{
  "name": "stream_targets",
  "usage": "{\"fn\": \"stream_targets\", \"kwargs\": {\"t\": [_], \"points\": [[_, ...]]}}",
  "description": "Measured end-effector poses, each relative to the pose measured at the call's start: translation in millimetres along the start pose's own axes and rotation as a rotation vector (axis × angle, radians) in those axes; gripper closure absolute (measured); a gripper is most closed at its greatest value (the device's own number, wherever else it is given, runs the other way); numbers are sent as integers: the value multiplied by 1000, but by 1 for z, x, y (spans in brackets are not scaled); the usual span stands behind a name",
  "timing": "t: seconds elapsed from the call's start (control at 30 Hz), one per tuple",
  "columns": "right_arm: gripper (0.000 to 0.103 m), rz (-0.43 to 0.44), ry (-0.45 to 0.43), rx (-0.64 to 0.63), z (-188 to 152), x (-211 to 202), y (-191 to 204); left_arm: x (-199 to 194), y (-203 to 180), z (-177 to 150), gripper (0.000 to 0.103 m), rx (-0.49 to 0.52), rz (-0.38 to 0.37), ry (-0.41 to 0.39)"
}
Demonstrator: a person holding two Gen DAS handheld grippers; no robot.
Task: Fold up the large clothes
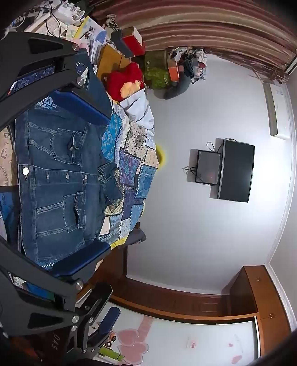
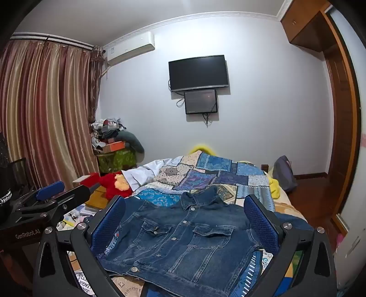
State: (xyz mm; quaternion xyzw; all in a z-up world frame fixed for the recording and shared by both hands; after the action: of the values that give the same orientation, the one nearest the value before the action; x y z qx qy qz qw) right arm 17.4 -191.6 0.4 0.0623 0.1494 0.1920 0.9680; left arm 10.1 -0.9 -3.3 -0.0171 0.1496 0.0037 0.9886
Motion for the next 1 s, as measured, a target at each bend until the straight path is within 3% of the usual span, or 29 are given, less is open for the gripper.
{"fn": "stream_targets", "kwargs": {"t": [1.0], "points": [[0,-3,22,15,-6,8,-2,4,4,-5,0,-1,7,2]]}}
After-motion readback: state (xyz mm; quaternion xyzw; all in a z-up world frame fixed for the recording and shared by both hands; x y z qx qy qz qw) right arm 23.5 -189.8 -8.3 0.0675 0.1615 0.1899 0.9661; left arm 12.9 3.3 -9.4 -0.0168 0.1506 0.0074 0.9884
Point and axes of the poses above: each gripper's, at about its wrist camera, not at the fingertips, and x roughly the way its jaws point, y to its left, z to its top, the point moved 1 cm from there along x, roughly the way its jaws point, and after that the axes turned 6 degrees about x, right-handed, at the moved point
